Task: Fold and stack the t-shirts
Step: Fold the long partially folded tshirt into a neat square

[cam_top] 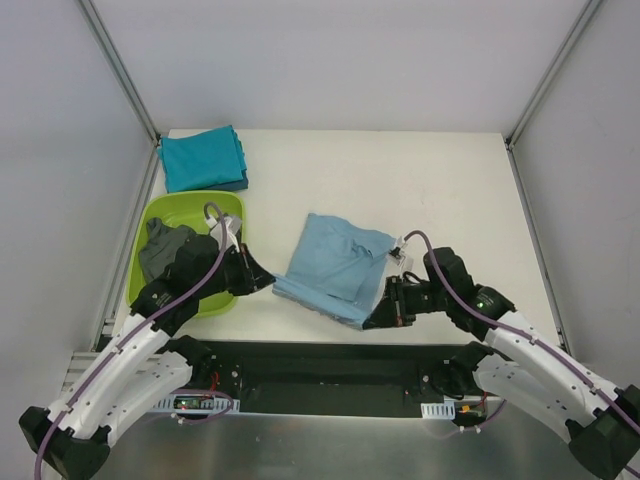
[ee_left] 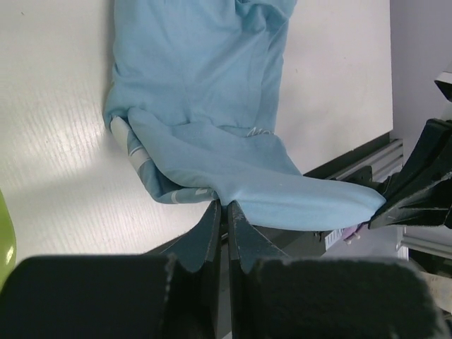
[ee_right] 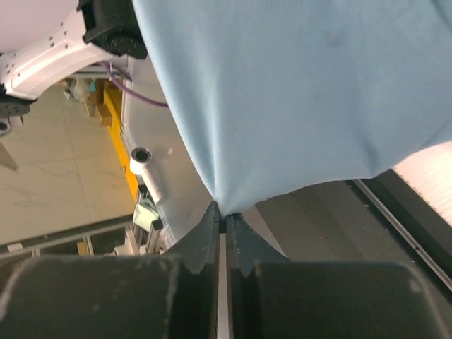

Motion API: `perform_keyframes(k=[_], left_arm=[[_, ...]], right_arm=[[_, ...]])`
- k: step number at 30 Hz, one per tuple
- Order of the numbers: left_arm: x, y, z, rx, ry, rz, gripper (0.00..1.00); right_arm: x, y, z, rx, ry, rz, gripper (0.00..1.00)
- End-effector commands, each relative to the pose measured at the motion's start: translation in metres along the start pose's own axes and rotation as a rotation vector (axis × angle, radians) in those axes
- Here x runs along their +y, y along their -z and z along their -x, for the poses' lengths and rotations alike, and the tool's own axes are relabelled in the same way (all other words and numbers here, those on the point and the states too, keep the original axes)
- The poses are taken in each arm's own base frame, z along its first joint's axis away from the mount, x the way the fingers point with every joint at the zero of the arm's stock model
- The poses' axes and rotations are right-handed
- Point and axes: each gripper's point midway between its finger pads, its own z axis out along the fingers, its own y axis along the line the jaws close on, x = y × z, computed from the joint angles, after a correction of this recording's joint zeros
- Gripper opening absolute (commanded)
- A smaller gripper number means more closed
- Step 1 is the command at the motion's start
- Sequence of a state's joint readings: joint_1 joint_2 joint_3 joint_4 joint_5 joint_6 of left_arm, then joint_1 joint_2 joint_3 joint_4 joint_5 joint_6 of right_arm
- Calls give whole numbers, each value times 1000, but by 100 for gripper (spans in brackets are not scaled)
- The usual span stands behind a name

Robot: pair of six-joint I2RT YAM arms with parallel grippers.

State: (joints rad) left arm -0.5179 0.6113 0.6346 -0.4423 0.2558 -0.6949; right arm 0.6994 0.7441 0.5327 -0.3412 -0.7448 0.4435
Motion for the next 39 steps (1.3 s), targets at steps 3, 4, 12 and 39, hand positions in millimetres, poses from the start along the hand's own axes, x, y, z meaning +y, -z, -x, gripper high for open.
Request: perform_keyframes(k=[3, 4, 12, 39], left_arm=[[-9, -7, 49, -139, -17, 61, 0], [-12, -11, 53, -142, -25, 54, 0], [-17, -39, 94, -211, -45, 113, 0], [38, -169, 152, -96, -85, 360, 0]], right_arm=[[-9, 13, 27, -97, -52, -63, 1], [-11, 15, 33, -113, -48, -78, 1], [-44, 28, 82, -219, -31, -278, 1], [-154, 46, 179, -353, -159, -486, 1]])
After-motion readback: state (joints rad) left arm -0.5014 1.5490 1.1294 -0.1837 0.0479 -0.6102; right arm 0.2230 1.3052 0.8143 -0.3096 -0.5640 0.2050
